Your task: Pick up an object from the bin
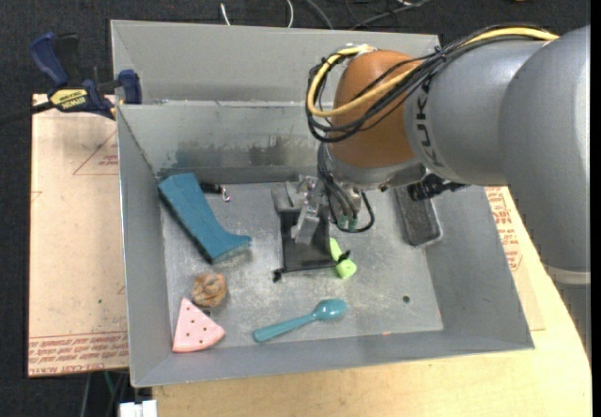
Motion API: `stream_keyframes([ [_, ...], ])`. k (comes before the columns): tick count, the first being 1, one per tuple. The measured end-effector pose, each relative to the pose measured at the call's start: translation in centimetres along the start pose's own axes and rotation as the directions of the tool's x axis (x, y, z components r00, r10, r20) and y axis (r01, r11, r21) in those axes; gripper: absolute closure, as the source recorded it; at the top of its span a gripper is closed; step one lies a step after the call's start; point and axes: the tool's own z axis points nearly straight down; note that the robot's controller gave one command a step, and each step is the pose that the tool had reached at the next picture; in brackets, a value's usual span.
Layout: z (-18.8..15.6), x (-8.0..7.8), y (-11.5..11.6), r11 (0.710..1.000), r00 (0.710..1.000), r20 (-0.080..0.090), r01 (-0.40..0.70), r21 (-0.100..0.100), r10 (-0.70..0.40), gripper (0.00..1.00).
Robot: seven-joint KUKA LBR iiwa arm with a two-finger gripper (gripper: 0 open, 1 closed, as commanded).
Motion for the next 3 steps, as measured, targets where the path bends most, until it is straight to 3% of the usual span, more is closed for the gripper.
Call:
stream_keyframes([
  [3, -6.6, -0.2, 0.1, 1.0, 1.0, 0.005, 0.0, -0.003, 0.0, 1.0],
])
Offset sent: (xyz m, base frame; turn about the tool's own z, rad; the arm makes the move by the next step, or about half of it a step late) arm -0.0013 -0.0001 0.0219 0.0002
